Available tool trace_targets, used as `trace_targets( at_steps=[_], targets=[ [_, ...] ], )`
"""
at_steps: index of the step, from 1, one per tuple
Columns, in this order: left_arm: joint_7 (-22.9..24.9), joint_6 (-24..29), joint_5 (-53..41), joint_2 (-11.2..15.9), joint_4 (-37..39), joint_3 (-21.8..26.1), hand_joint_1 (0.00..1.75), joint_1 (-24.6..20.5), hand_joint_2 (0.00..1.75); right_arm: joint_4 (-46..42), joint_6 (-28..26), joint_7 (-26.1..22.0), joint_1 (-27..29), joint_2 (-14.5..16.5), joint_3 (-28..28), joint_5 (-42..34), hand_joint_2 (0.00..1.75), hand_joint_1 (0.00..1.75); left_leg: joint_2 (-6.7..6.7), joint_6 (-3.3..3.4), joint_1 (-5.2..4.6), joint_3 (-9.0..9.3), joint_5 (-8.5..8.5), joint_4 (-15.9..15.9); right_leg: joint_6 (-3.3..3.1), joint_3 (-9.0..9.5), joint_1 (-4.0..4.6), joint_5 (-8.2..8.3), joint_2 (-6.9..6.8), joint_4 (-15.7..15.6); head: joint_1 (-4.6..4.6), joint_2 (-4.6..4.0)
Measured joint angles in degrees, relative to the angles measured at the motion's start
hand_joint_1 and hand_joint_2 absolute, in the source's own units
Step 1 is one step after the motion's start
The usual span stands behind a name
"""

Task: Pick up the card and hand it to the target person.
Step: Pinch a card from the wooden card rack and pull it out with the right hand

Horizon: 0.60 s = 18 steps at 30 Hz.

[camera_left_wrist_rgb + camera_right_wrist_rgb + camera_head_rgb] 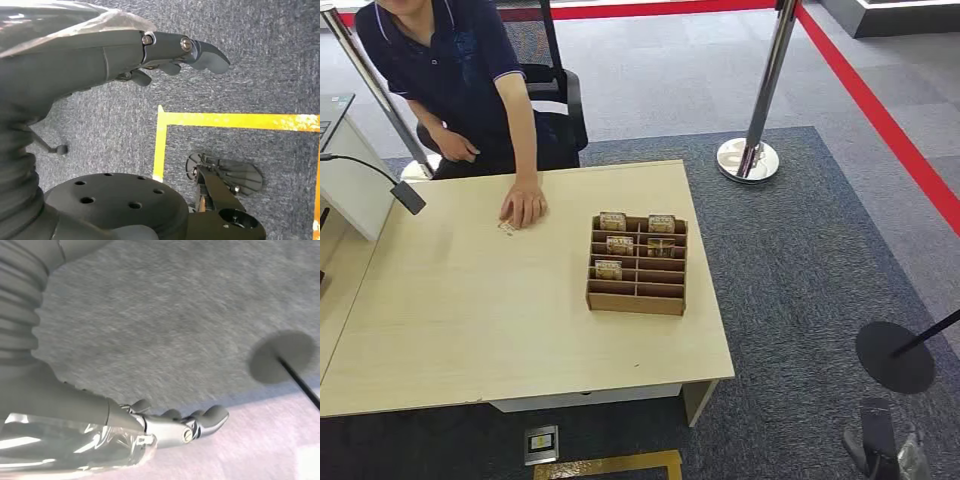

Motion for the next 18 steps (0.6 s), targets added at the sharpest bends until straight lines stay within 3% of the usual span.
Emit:
trace_targets(
  at_steps=[9, 18],
  targets=[
    [-0.63, 0.53, -0.42, -0.38, 0.0, 1.12, 0.0, -0.18, 1.75, -16.46, -1.96, -2.09, 2.69, 2.12, 3.33, -3.33, 1.75, 0.0, 0.0, 0.0, -0.01, -0.02, 0.0, 0.0, 0.0, 0.0, 0.0, 0.0, 0.0, 0.0, 0.01, 0.0],
    [-1.36, 0.83, -0.96, -0.55, 0.0, 1.45, 0.0, -0.51, 1.75, -34.54, -3.37, -3.31, 6.09, 3.53, 12.62, -4.55, 1.75, 0.0, 0.0, 0.0, 0.0, -0.05, 0.0, 0.0, -0.01, 0.01, 0.0, 0.01, 0.0, 0.01, 0.01, 0.0]
  ],
)
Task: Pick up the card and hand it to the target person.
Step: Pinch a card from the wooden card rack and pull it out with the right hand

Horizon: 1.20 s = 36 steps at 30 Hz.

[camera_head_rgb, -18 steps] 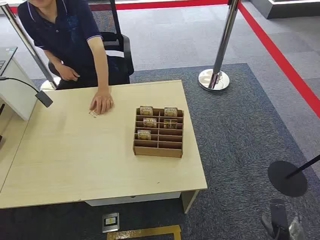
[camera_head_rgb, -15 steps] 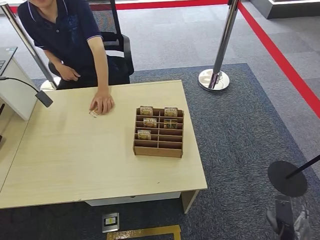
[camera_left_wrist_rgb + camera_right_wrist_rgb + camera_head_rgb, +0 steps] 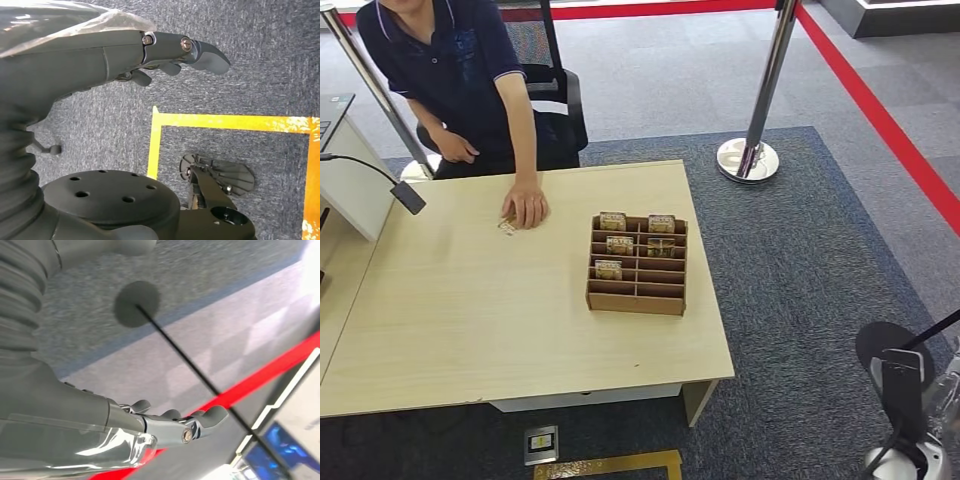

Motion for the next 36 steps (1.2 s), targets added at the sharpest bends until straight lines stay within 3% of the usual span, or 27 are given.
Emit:
trace_targets(
  at_steps=[9, 20, 23, 26, 28, 30, 32, 36],
  targets=[
    [-0.74, -0.1, -1.3, -0.11, 0.0, -0.01, 0.0, -0.3, 1.75, -12.97, -0.7, 1.33, 0.5, 0.26, 14.75, 5.26, 1.75, 0.0, 0.0, -0.02, 0.0, -0.01, 0.04, 0.0, -0.03, 0.01, 0.01, 0.02, 0.0, 0.02, -0.01, 0.0],
    [-1.61, -1.08, -3.41, -0.11, 0.0, -0.07, 0.0, -0.6, 1.75, -19.42, 1.93, 7.22, -3.23, 0.34, 34.02, 15.09, 1.75, 0.04, 0.0, -0.02, 0.01, 0.02, 0.08, 0.0, -0.04, -0.01, 0.02, 0.03, 0.0, 0.03, -0.01, 0.0],
    [-1.68, -1.53, -4.04, -0.11, 0.0, -0.13, 0.0, -0.71, 1.75, -19.8, 3.66, 9.44, -4.75, 0.26, 38.17, 17.54, 1.75, 0.29, 0.0, -0.02, 0.01, 0.01, 0.08, 0.0, -0.04, -0.02, 0.02, 0.03, 0.0, 0.03, -0.01, 0.0],
    [-1.54, -1.83, -4.57, -0.11, 0.0, -0.18, 0.0, -0.83, 1.75, -19.21, 5.84, 12.39, -7.01, 0.28, 41.76, 20.22, 1.75, 0.38, 0.0, -0.03, 0.01, 0.01, 0.09, 0.0, -0.05, -0.02, 0.02, 0.04, 0.0, 0.03, -0.01, 0.0],
    [-1.39, -1.93, -4.75, -0.11, 0.0, -0.2, 0.0, -0.92, 1.75, -18.21, 7.42, 14.55, -8.8, 0.38, 43.97, 21.96, 1.75, 0.56, 0.0, -0.04, 0.01, 0.01, 0.11, 0.0, -0.06, -0.02, 0.02, 0.05, 0.0, 0.03, 0.0, 0.0],
    [-1.32, -1.94, -4.9, -0.11, 0.0, -0.2, 0.0, -0.97, 1.75, -16.87, 8.98, 16.57, -10.53, 0.57, 46.02, 23.29, 1.75, 0.99, 0.0, -0.04, 0.02, 0.01, 0.12, 0.0, -0.07, -0.02, 0.02, 0.06, 0.0, 0.04, 0.0, 0.0],
    [-1.23, -1.95, -5.06, -0.11, 0.0, -0.2, 0.0, -1.02, 1.75, -15.3, 10.31, 18.37, -12.23, 0.87, 47.83, 24.1, 1.75, 1.27, 0.0, -0.05, 0.02, 0.01, 0.13, 0.0, -0.08, -0.03, 0.02, 0.07, 0.0, 0.04, 0.0, 0.0],
    [-0.78, -1.88, -5.37, -0.11, 0.0, -0.2, 0.0, -1.22, 1.75, -11.14, 12.66, 21.77, -16.26, 1.65, 50.84, 24.22, 1.75, 1.2, 0.01, -0.04, 0.03, 0.0, 0.16, 0.0, -0.1, -0.04, 0.03, 0.08, 0.0, 0.06, -0.01, 0.0]
  ],
)
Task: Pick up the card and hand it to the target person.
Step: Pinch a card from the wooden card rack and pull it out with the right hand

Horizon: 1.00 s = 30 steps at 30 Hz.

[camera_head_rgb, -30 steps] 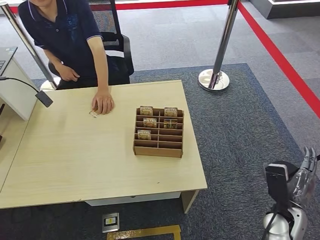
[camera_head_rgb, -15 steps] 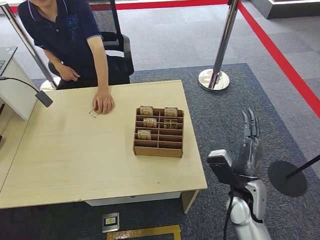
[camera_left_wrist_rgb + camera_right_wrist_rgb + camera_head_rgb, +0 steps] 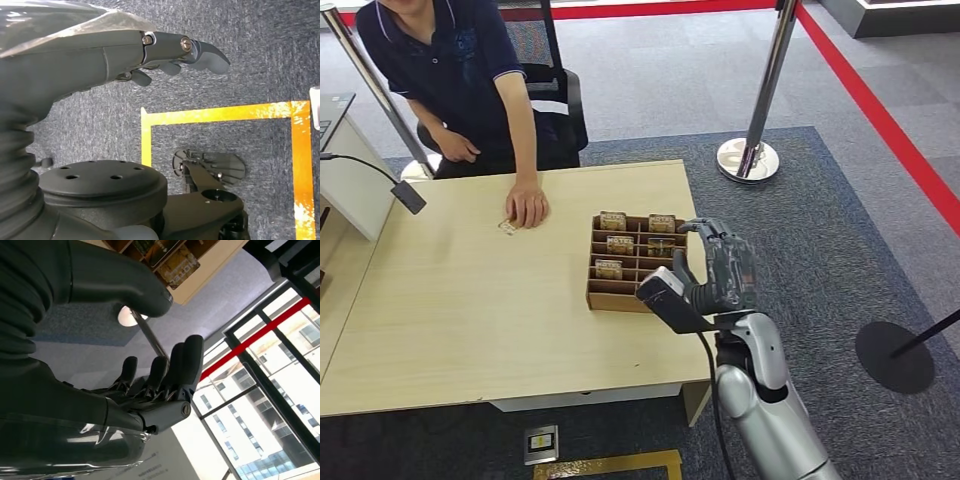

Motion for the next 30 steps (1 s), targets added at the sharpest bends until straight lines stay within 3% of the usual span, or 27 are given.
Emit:
trace_targets(
  at_steps=[17, 22, 25, 30],
  targets=[
    [1.6, 0.03, -1.23, 0.0, 0.0, -0.16, 0.0, -0.11, 1.75, 17.92, 3.66, 8.76, -12.03, 2.83, 4.02, 0.76, 1.75, 0.98, -0.01, 0.0, 0.0, -0.03, 0.04, 0.0, 0.0, -0.03, 0.0, 0.03, 0.0, 0.0, 0.01, 0.0],
    [1.93, -0.02, -1.2, 0.0, 0.0, -0.15, 0.0, -0.19, 1.75, 23.8, 3.33, 10.84, -15.55, 3.41, 3.99, 2.96, 1.75, 0.91, 0.0, 0.0, 0.0, -0.03, 0.04, 0.01, -0.02, -0.05, 0.0, 0.04, 0.0, 0.01, -0.01, 0.0],
    [1.93, -0.02, -1.04, 0.0, 0.0, -0.15, 0.0, -0.22, 1.75, 27.12, 2.75, 12.15, -17.51, 3.75, 3.98, 4.47, 1.75, 0.77, -0.01, 0.0, 0.0, -0.03, 0.05, 0.0, -0.02, -0.06, 0.0, 0.04, 0.0, 0.01, 0.0, 0.0],
    [1.91, 0.02, -0.93, 0.0, 0.0, -0.15, 0.0, -0.24, 1.75, 32.1, 1.52, 14.14, -20.25, 4.31, 3.93, 6.41, 1.75, 0.77, -0.01, -0.01, 0.0, -0.04, 0.06, 0.01, -0.02, -0.07, 0.0, 0.05, 0.0, 0.01, 0.0, 0.0]
  ],
)
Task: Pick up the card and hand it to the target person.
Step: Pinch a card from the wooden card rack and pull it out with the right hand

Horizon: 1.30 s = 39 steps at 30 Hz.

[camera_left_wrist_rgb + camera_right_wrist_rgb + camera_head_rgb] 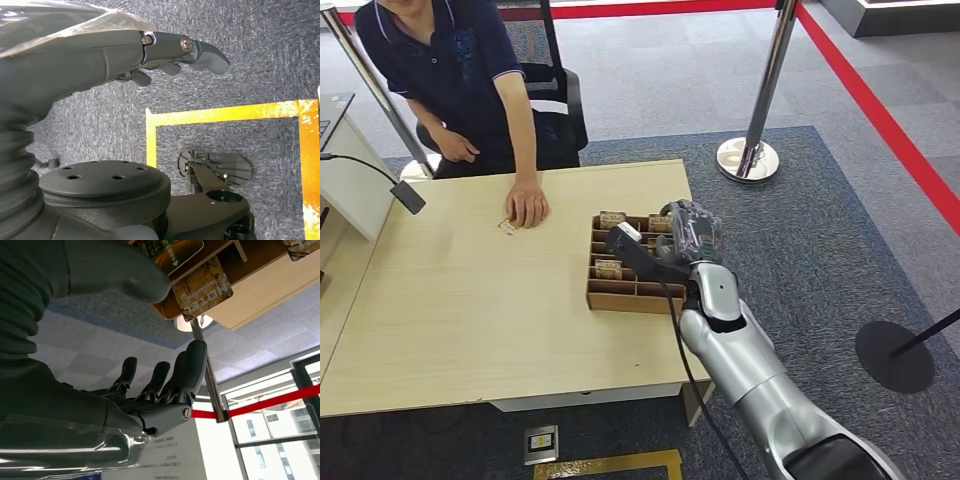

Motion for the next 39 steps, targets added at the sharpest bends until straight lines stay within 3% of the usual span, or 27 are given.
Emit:
trace_targets(
  at_steps=[12, 20, 39],
  targets=[
    [0.16, -0.12, -0.26, -0.02, 0.0, 0.0, 0.0, -0.33, 1.75, 5.76, -0.83, 2.14, -2.67, 0.97, -0.07, 2.39, 1.75, 0.77, 0.0, 0.0, 0.0, -0.01, 0.0, 0.0, 0.0, -0.02, 0.0, 0.0, 0.0, 0.0, 0.0, 0.0],
    [4.8, -0.57, -0.39, -0.73, 0.0, -0.02, 0.0, -2.21, 1.75, 8.46, -0.42, 2.51, -3.92, 1.5, -0.32, 2.62, 1.75, 0.81, 0.0, 0.0, 0.0, -0.03, 0.01, 0.01, 0.02, -0.04, 0.0, 0.02, 0.0, 0.0, 0.01, 0.0],
    [5.62, -0.66, 0.02, -1.14, 0.0, -0.02, 0.0, -2.97, 1.75, 13.76, 0.91, 3.33, -5.47, 3.52, -0.46, 2.84, 1.75, 0.86, 0.0, 0.0, 0.0, -0.05, 0.02, 0.01, 0.02, -0.07, 0.0, 0.03, 0.0, 0.01, 0.0, 0.0]
  ],
)
